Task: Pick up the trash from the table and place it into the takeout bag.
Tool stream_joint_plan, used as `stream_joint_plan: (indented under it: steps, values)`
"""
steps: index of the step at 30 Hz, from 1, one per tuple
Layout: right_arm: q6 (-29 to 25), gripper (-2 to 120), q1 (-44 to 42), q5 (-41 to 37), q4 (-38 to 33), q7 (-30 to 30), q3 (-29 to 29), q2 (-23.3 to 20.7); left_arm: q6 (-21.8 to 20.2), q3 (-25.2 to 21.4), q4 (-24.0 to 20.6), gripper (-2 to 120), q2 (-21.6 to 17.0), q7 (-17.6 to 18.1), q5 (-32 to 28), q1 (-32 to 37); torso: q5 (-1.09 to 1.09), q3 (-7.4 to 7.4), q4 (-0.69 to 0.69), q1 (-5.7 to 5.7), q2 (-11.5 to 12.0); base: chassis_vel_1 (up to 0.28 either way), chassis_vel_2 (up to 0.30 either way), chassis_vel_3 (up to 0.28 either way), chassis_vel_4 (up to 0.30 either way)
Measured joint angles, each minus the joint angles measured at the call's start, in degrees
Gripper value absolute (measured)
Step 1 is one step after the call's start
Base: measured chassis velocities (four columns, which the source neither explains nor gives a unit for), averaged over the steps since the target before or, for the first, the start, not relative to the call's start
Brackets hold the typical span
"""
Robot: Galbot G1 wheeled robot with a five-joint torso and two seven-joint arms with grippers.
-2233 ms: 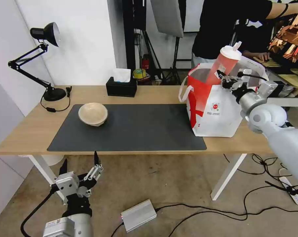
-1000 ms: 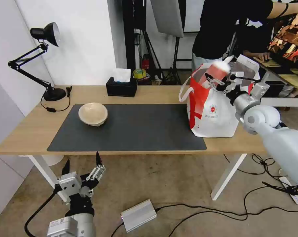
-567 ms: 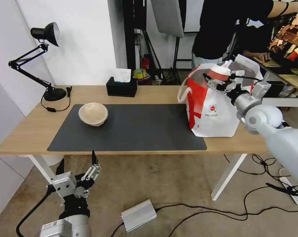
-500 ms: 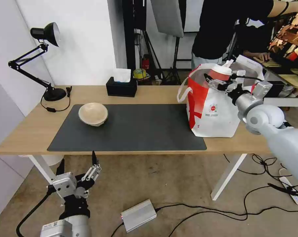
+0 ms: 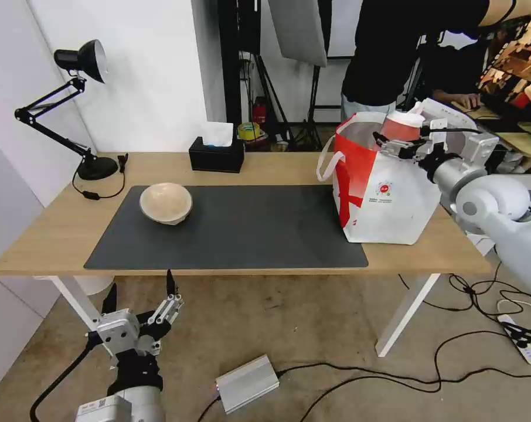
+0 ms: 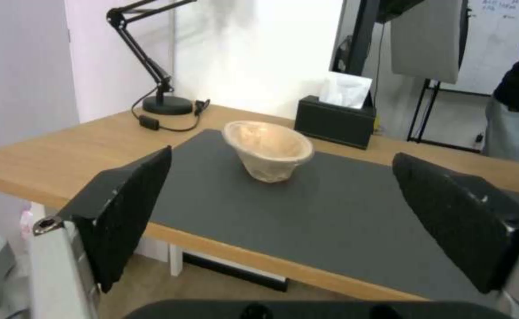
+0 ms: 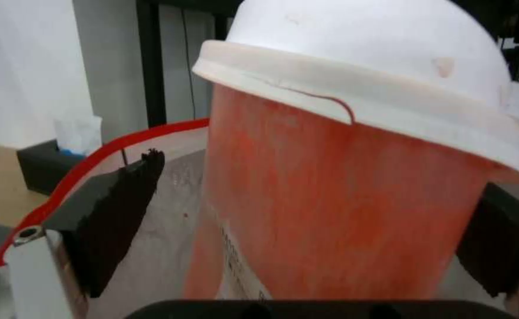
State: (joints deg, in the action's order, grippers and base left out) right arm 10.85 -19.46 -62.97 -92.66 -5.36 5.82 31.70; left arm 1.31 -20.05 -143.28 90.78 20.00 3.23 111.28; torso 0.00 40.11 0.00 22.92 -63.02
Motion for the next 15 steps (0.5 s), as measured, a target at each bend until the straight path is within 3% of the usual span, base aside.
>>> stream_joint_plan:
  steps: [6,15]
  values:
    - [5.04,100,1.72,0.23,-1.26,-1.92,0.57,-1.45,0.01,0.15,-0.01,100,-0.21,0.00,-0.25,-0.56,0.00,0.00,0.00,0.00,0.00,0.000,0.000,0.000,0.000]
    - [13.13,100,3.76,-5.80,-3.54,-7.31,-0.37,-4.09,-0.20,1.38,1.19,100,-1.53,0.00,-1.20,-1.91,0.00,0.00,0.00,0.00,0.00,0.000,0.000,0.000,0.000]
